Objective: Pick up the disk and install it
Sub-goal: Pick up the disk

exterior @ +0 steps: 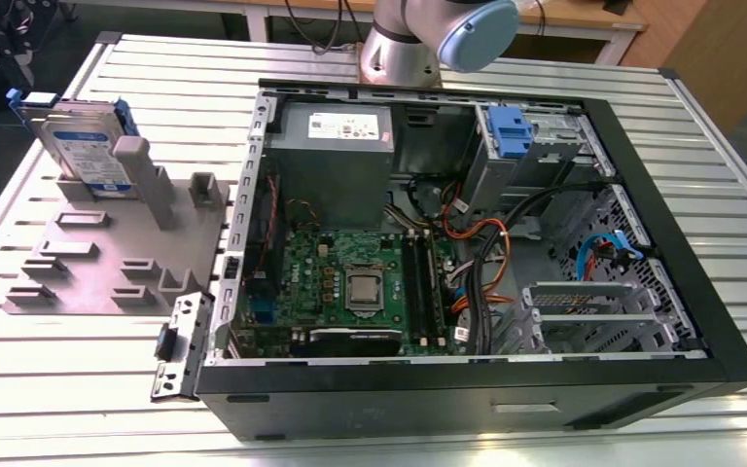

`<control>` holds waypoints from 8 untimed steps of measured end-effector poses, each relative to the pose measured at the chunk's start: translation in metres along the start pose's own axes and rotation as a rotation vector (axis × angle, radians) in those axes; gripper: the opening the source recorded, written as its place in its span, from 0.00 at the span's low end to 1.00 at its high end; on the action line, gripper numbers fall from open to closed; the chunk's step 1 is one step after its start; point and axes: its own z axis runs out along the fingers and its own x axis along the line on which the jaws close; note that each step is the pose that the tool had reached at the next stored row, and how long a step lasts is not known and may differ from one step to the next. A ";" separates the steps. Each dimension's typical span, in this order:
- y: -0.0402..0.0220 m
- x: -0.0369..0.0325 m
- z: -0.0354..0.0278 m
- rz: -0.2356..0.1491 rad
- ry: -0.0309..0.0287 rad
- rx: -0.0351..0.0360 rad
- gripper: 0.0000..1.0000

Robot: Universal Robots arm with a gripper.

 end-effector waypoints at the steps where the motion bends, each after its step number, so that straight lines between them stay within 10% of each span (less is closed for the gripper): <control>1: 0.0000 0.0000 0.0000 -0.002 0.0001 0.0001 0.11; 8: 0.0000 0.0000 0.0000 -0.017 0.0008 0.0007 0.11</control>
